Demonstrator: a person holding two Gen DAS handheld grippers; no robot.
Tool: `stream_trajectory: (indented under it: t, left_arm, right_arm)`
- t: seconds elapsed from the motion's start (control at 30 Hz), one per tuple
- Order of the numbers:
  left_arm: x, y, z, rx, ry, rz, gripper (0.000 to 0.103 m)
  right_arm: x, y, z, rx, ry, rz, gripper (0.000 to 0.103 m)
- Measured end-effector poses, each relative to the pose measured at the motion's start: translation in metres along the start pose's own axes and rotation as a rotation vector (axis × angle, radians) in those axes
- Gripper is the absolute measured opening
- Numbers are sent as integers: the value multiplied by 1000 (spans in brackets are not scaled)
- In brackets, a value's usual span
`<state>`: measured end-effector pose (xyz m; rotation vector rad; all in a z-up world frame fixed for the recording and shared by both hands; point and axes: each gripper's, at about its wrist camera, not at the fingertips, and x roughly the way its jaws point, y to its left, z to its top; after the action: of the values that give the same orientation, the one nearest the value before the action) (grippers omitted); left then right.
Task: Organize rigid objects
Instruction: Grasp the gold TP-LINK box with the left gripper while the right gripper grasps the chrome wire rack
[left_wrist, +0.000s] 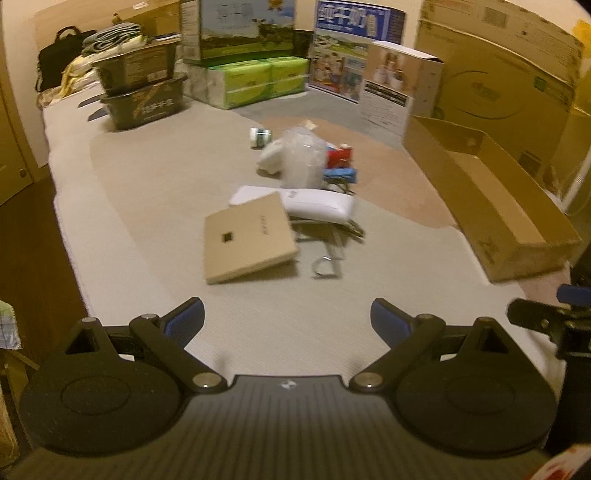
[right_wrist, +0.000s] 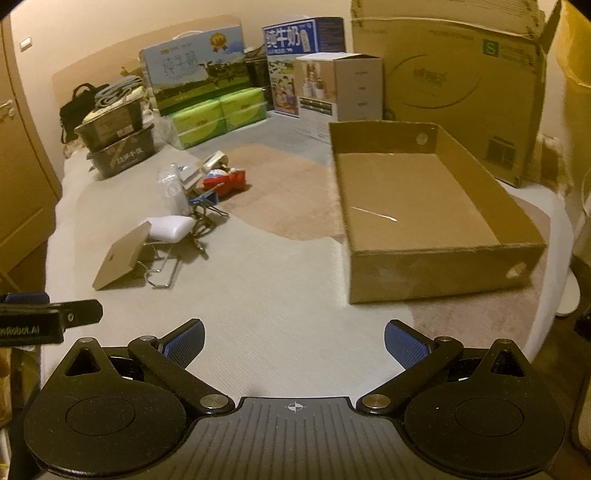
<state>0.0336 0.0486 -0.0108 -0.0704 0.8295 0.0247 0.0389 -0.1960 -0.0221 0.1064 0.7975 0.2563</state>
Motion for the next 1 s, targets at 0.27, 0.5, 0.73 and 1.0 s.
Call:
stream_trajectory:
  t: [0.27,0.5,0.73,1.0]
  left_arm:
    - [30,29,24,-79,12,27,96]
    - [62,43,42,-141,35,-11,99]
    - [93,47,50,-134,70,-30,100]
    - [115,55,51,-148,103,-55,98]
  right_arm:
    - [23,17,10,-55,-13,59,103]
    - [48,34,19,-122,-28,111,102]
    - [77,43,24,-149,-19,136,102]
    - [96,46,26,-166,-10,139,102]
